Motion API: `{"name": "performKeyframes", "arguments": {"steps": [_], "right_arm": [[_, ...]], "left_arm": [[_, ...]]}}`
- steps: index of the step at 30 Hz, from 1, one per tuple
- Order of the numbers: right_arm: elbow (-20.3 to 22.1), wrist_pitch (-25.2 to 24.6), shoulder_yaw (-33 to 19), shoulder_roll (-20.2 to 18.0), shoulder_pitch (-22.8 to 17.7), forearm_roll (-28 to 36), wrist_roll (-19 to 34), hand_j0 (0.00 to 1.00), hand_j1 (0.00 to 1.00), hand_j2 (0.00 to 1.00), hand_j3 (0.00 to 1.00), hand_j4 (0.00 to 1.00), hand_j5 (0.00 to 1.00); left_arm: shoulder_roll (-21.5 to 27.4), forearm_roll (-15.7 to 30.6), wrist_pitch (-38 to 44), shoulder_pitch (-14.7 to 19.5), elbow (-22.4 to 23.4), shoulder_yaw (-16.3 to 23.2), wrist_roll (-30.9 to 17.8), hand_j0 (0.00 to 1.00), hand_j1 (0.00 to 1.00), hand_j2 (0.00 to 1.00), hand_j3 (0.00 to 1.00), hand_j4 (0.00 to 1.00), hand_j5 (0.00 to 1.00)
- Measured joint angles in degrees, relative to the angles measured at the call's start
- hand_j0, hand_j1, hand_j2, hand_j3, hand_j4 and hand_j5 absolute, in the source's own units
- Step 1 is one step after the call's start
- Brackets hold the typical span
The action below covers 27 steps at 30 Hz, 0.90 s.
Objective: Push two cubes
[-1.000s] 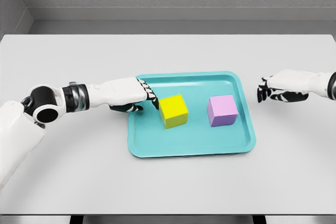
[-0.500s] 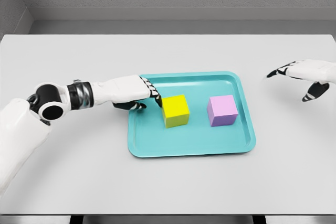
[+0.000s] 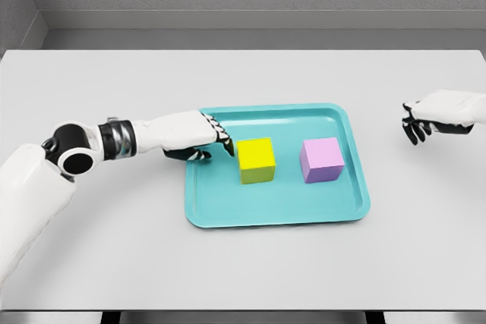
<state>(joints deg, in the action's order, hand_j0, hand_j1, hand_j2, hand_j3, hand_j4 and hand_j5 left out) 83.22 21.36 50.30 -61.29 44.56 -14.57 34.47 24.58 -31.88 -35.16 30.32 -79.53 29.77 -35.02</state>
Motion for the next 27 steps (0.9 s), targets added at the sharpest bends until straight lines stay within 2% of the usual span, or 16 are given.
{"name": "performKeyframes", "arguments": {"steps": [4, 8, 14, 17, 27], "right_arm": [[-3.7, 7.4, -0.3, 0.1, 1.7, 1.1, 0.4, 0.12, 0.12, 0.12, 0.12, 0.12, 0.12], [-9.0, 12.1, -1.3, 0.5, 1.6, 7.2, 0.5, 0.12, 0.12, 0.12, 0.12, 0.12, 0.12], [-12.4, 13.6, -1.6, 0.9, 1.5, 18.4, 0.5, 0.12, 0.12, 0.12, 0.12, 0.12, 0.12], [-13.7, 13.7, -1.4, 1.6, 1.2, 21.6, 0.5, 0.12, 0.12, 0.12, 0.12, 0.12, 0.12], [-15.7, 13.8, -1.0, 4.5, 1.3, 23.9, 0.5, 0.13, 0.13, 0.13, 0.13, 0.13, 0.13]], "left_arm": [[0.0, 0.3, 0.0, 0.0, -0.3, 0.0, 0.0, 0.61, 0.61, 0.61, 0.61, 0.61, 0.61], [-0.2, 0.3, 0.0, -0.1, -0.4, 0.1, 0.0, 0.61, 0.61, 0.61, 0.61, 0.61, 0.61], [-0.8, 0.0, 0.0, 0.0, -0.2, 0.9, 0.0, 0.61, 0.61, 0.61, 0.61, 0.61, 0.61], [-1.2, -0.1, 0.1, 0.0, -0.2, 1.0, 0.0, 0.61, 0.61, 0.61, 0.61, 0.61, 0.61], [-2.5, -0.3, 0.0, 0.5, 0.1, 2.6, 0.0, 0.61, 0.61, 0.61, 0.61, 0.61, 0.61]]}}
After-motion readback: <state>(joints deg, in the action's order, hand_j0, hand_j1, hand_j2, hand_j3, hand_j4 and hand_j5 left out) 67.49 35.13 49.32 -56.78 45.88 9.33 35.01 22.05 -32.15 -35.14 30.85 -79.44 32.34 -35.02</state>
